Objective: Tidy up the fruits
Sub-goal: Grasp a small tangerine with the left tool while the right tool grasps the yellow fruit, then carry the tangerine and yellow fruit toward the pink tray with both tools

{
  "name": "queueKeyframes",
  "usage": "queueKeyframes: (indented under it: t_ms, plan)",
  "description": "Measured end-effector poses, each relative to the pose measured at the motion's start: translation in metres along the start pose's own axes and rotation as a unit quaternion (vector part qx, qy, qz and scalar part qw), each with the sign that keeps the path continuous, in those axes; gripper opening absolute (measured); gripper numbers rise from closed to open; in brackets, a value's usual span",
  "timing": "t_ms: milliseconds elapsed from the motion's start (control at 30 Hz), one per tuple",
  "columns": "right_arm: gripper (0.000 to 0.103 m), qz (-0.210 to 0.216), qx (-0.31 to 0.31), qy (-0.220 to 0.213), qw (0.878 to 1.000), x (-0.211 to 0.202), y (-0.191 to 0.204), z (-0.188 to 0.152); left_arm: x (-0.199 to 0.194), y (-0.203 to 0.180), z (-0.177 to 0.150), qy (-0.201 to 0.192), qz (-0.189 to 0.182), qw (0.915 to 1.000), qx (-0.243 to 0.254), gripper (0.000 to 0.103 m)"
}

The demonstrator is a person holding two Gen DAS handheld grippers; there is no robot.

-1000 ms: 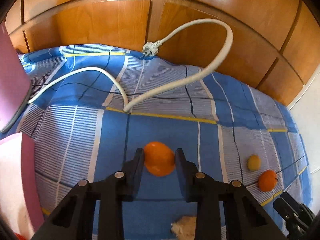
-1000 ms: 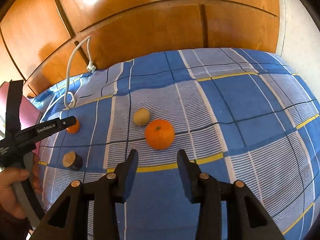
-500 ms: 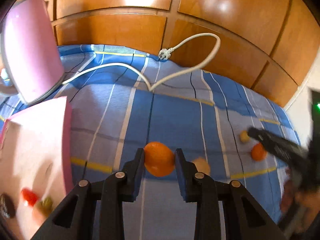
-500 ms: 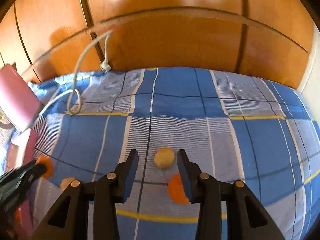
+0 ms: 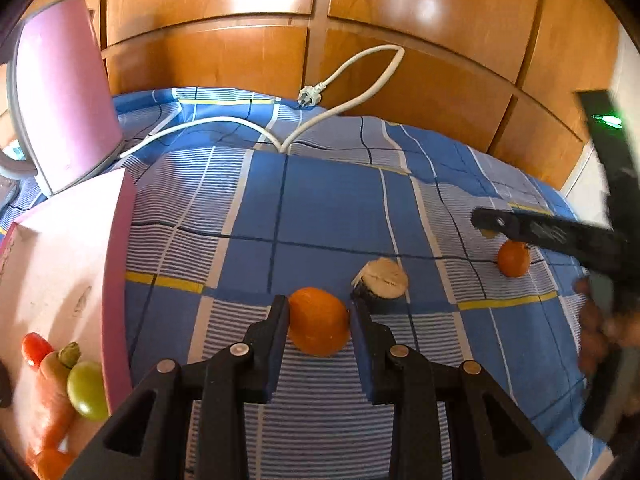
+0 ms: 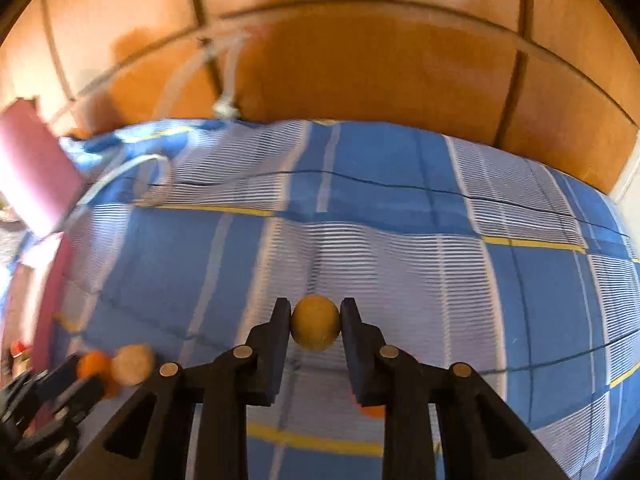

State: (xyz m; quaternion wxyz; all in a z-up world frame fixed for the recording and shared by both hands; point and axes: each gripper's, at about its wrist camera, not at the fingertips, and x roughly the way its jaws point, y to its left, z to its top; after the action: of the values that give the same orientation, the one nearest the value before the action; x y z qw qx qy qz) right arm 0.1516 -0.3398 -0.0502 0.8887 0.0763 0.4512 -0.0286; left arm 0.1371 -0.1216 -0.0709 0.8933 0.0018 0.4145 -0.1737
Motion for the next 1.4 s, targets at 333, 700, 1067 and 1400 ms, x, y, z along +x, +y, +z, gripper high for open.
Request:
queueKeyframes:
  t_ms: [333,700,1067,1400]
  plan:
    - [0.026,0.035,0.017,0.021,0.999,-0.025,0.007,-0.068,0.005,-0.001,0.001,-0.013,0.008,0.9999,-0.006,0.034]
    - [0.026,0.010,0.045,0.004,0.999,-0.015,0.000,-0.076,0.015,0.007,-0.005,0.014,0.000,0.9993,-0.033,0.034]
    - [0.026,-0.005,0.045,-0.009,0.999,-0.015,0.004,-0.081,-0.007,0.001,-0.014,0.024,0.014,0.9996,-0.011,0.033]
    - [0.026,-0.010,0.043,-0.016,0.999,-0.017,0.006,-0.082,-0.052,0.000,-0.019,-0.006,0.018,0.9998,-0.006,0.033]
